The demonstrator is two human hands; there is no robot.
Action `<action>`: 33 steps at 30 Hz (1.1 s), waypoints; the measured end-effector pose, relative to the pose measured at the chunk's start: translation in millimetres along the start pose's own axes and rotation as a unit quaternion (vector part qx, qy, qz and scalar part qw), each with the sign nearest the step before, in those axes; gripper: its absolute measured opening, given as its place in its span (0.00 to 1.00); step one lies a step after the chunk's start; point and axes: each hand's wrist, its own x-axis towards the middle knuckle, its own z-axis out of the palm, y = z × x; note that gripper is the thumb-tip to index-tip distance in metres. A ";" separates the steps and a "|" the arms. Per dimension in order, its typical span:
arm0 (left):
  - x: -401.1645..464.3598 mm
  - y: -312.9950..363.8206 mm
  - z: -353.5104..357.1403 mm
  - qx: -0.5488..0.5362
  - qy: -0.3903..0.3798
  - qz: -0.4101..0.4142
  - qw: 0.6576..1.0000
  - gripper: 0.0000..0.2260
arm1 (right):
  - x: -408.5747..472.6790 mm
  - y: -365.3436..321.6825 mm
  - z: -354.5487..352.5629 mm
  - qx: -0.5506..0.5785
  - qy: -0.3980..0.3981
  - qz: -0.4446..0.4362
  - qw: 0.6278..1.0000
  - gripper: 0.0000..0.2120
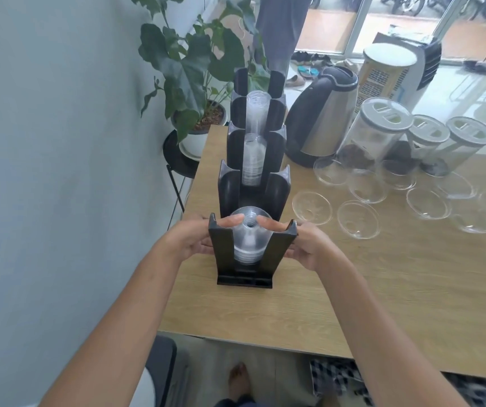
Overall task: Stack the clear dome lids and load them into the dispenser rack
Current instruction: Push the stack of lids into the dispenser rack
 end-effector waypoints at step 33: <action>1.6 5.2 4.3 0.060 0.058 -0.030 0.996 0.28 | 9.4 -0.7 3.2 -0.097 0.034 0.050 0.993 0.31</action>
